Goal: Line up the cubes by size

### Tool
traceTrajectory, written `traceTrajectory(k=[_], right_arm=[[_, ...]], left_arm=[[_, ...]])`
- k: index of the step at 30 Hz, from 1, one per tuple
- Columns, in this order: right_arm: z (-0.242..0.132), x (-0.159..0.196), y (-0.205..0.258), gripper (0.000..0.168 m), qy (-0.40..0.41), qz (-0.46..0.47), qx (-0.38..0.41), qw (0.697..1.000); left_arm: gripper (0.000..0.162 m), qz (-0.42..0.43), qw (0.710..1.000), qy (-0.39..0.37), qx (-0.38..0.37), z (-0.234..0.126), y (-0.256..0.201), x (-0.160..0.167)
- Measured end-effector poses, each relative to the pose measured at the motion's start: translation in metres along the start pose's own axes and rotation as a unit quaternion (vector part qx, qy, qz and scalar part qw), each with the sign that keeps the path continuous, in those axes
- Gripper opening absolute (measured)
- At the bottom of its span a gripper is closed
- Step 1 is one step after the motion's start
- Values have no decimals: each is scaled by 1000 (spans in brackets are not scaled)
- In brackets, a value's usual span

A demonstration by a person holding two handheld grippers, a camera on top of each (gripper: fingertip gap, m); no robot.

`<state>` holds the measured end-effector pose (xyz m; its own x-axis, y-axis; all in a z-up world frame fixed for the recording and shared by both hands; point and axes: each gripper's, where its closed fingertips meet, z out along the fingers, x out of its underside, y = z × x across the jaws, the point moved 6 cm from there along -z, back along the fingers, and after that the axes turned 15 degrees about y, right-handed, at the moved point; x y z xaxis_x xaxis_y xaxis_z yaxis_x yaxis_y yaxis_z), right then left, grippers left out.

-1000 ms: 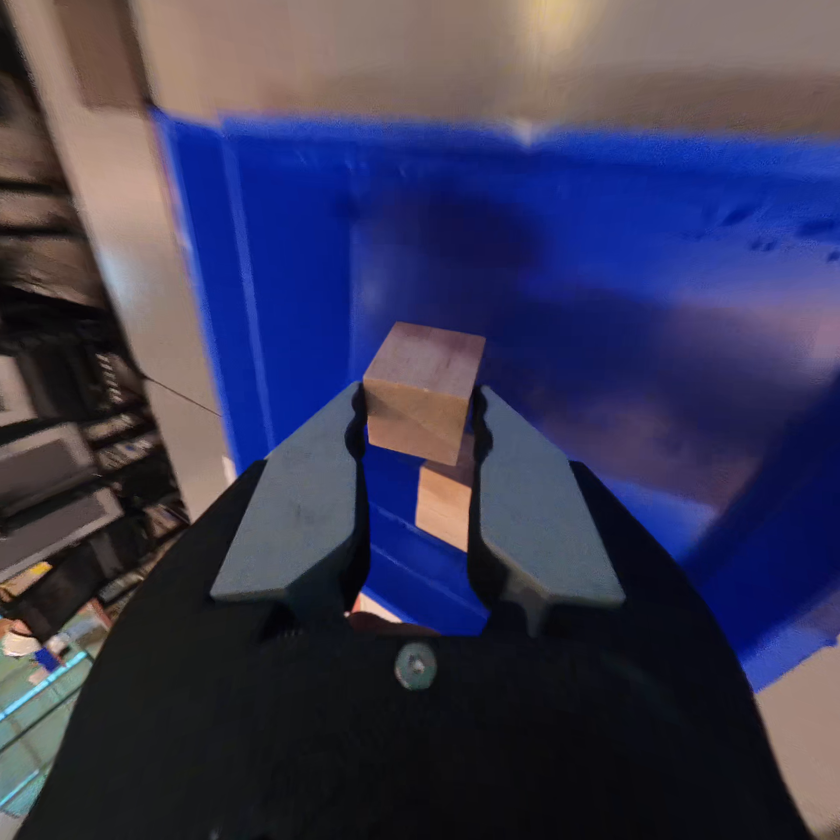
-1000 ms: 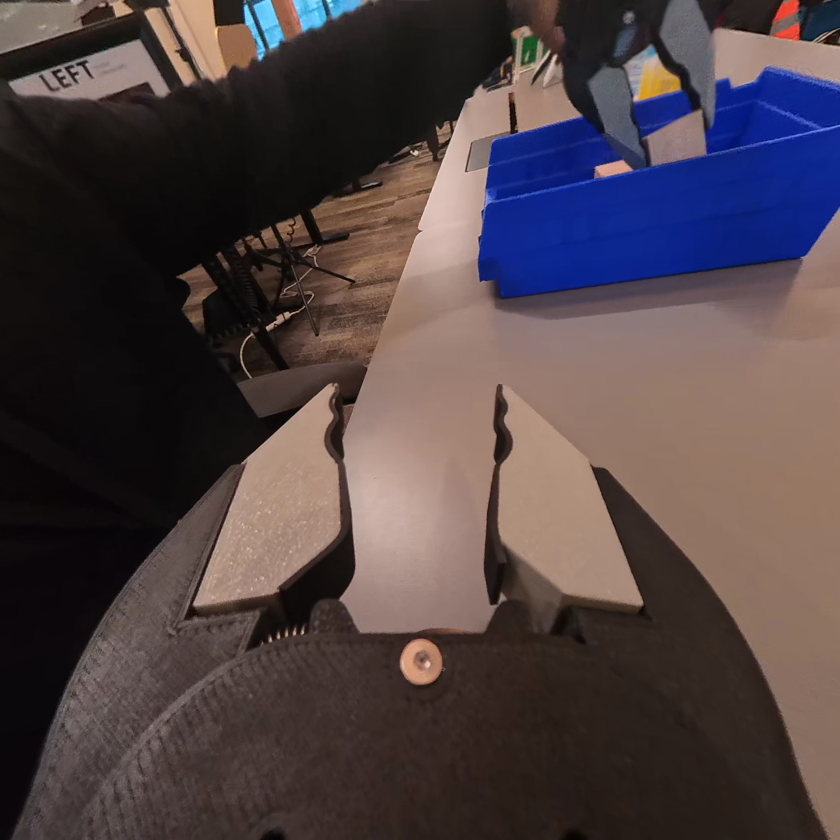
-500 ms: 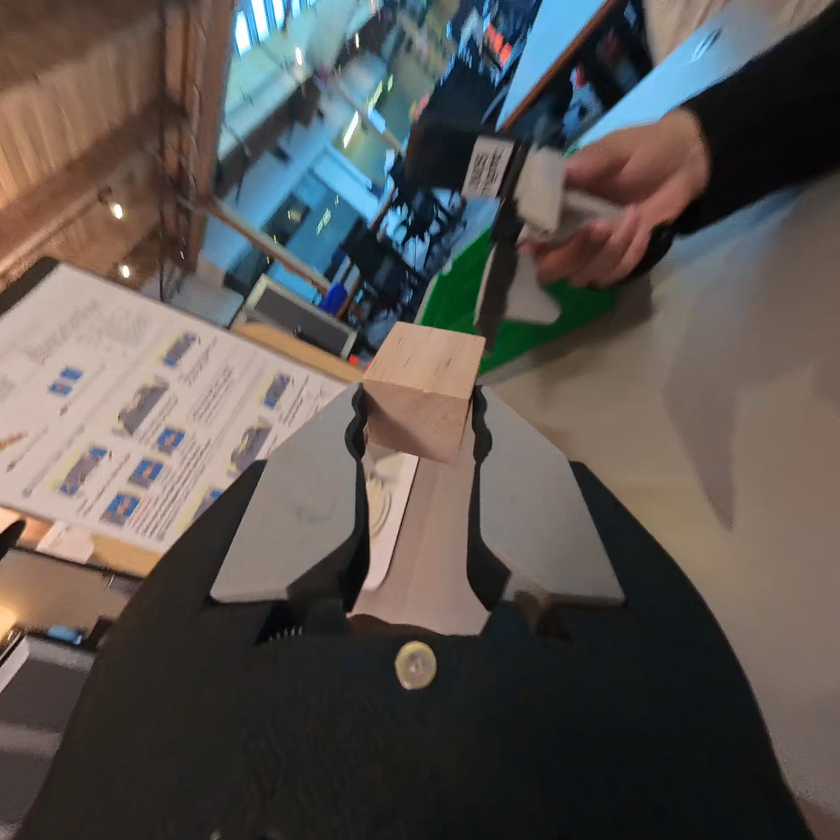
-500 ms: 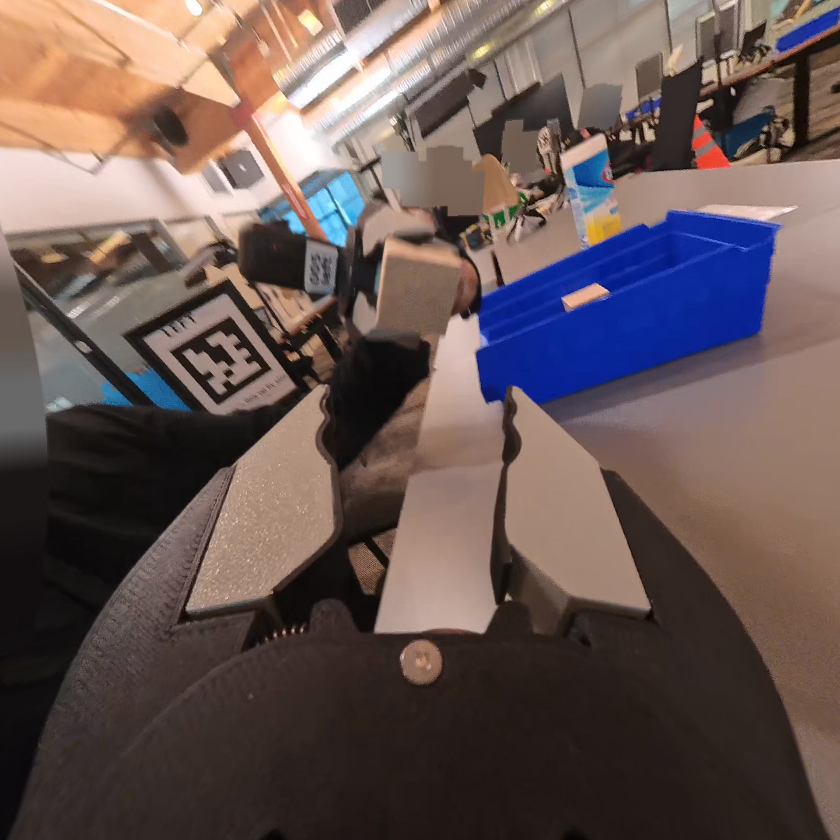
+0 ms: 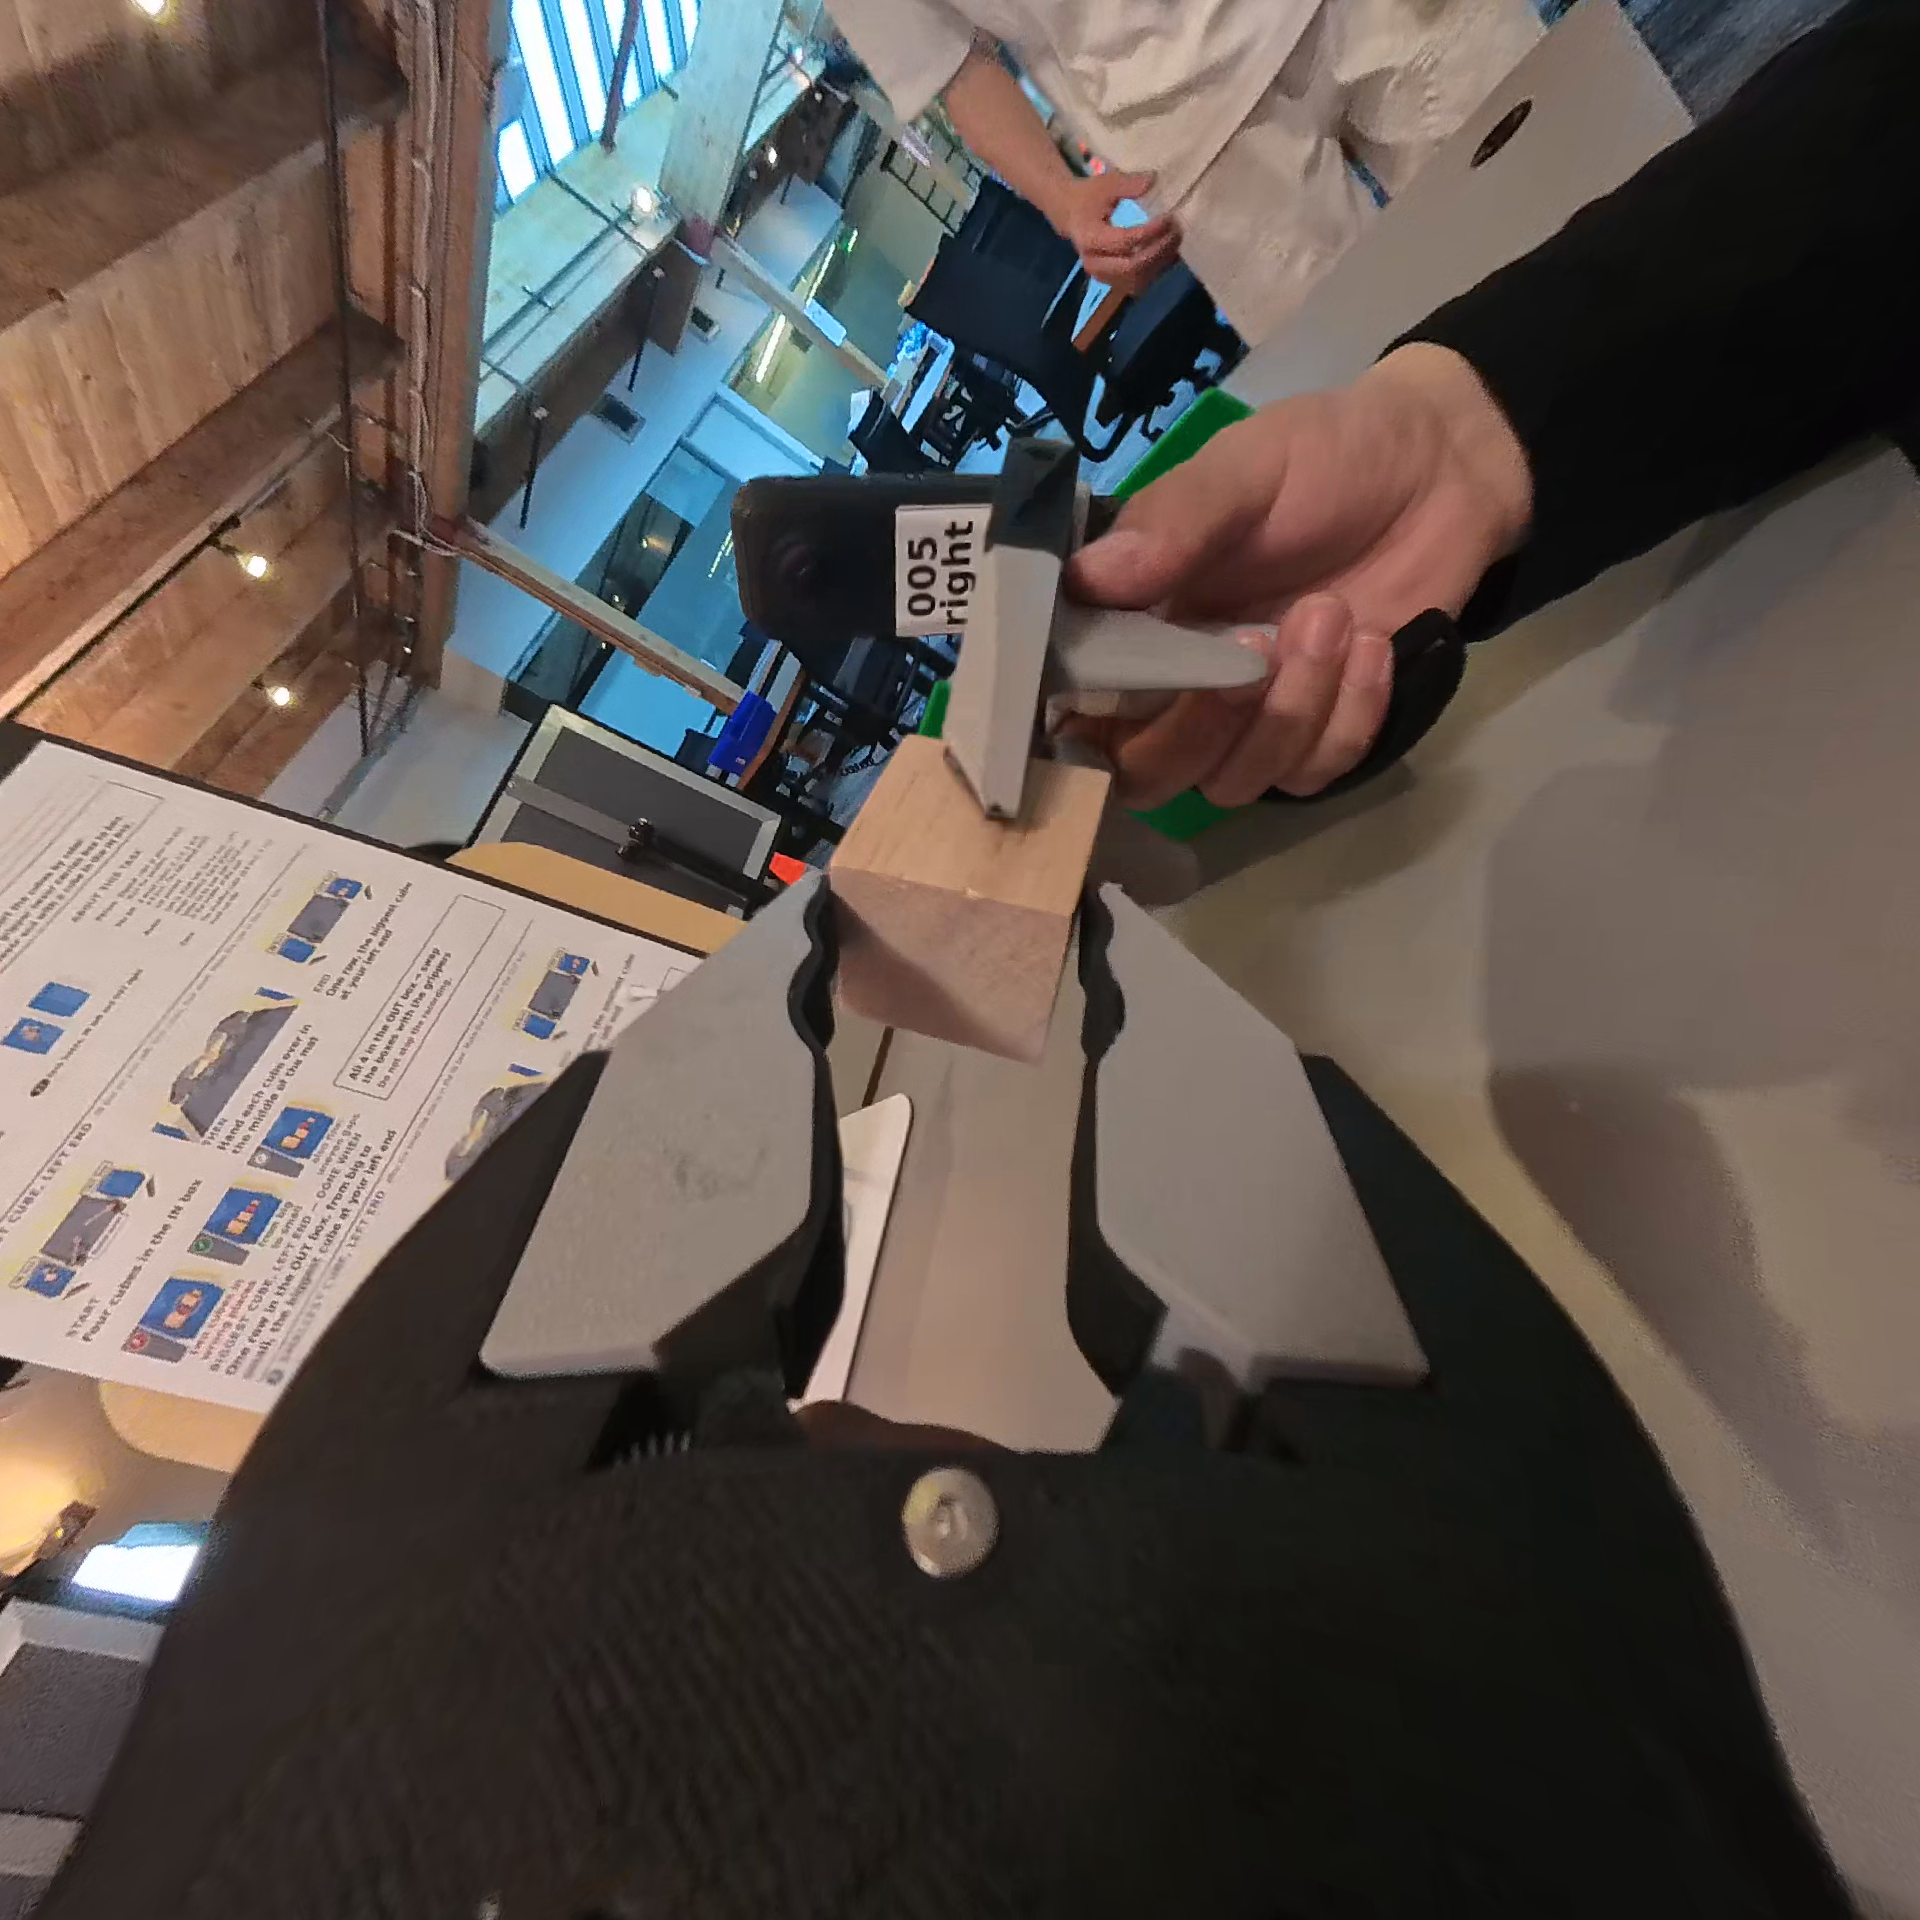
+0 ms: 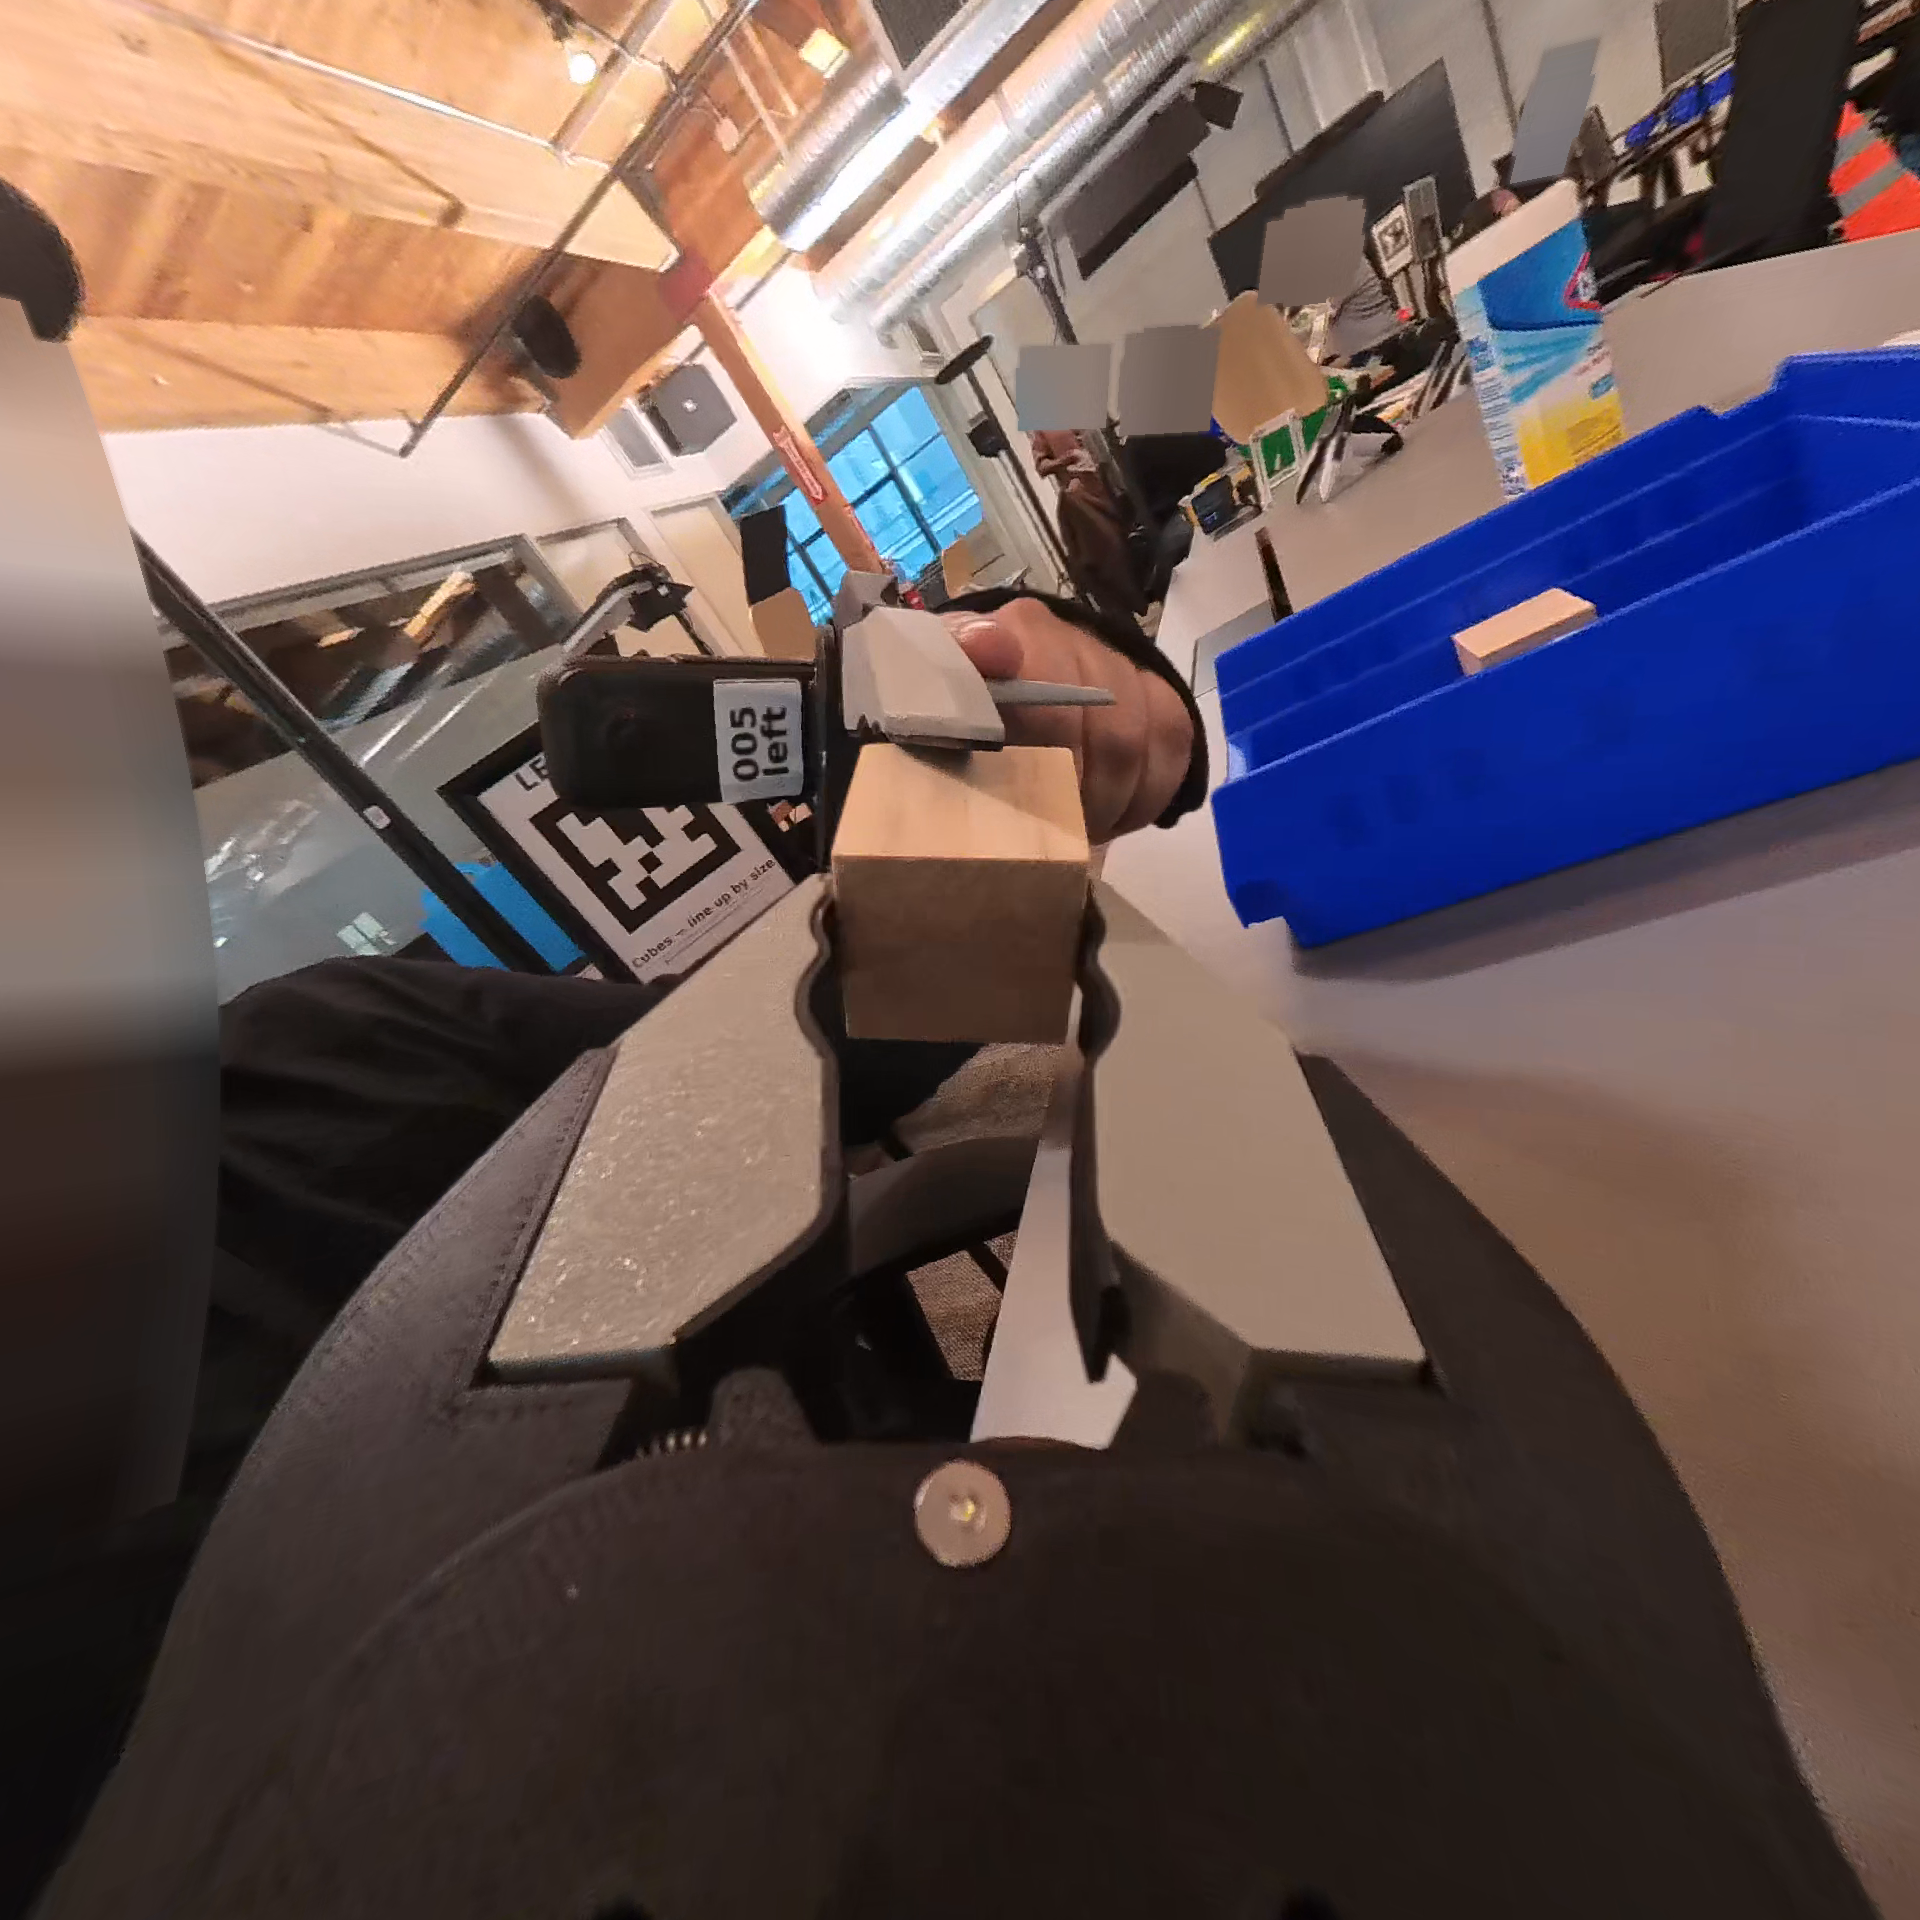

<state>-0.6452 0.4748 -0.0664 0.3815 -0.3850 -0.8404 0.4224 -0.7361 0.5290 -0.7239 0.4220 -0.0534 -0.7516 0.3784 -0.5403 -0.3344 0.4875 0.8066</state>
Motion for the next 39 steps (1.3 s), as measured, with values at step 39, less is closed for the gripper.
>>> traceTrajectory(k=[39], right_arm=[[-37, 3, -9, 42, -16, -72, 156, 985]], left_arm=[[35, -268, 962, 52, -17, 6, -7, 10]])
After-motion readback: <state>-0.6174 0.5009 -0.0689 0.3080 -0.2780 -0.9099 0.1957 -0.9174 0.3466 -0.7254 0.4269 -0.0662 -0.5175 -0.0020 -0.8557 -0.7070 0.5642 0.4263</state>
